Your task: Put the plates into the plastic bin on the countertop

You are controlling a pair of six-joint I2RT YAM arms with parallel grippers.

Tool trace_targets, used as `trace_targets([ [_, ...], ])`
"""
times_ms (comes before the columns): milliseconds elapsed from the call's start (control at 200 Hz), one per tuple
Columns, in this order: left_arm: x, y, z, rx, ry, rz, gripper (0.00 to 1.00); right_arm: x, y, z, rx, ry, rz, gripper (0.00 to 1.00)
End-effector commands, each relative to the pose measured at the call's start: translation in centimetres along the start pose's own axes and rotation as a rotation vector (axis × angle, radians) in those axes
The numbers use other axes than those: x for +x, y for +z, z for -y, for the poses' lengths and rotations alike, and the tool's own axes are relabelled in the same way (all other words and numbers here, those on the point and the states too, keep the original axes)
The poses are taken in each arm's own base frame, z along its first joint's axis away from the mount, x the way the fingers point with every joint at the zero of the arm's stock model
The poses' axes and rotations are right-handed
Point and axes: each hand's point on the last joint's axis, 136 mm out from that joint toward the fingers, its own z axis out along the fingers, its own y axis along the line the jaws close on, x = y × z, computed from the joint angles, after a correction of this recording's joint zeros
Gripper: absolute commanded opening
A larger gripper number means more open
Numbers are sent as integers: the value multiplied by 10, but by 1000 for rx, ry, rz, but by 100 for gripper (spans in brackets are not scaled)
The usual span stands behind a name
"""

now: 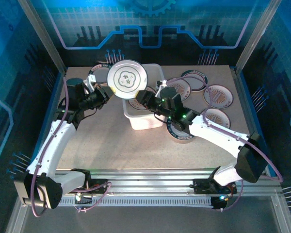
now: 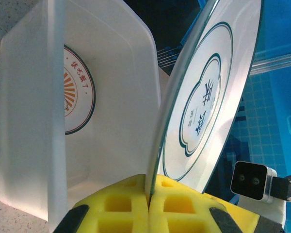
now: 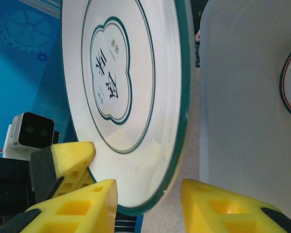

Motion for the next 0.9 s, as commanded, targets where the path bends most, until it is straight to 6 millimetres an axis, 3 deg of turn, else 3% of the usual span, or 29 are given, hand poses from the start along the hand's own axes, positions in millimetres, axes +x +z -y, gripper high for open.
trace_targets([
  [0,-1,-8,21,59,39,30,0,-6,2,-6,-32,27,44,37],
  [715,5,-14,19,32,70,32,0,-2,11,-5,-45,88,51,10],
  [895,5,-16,20,29,78,36,12,-4,12,-6,-46,101,63,6],
])
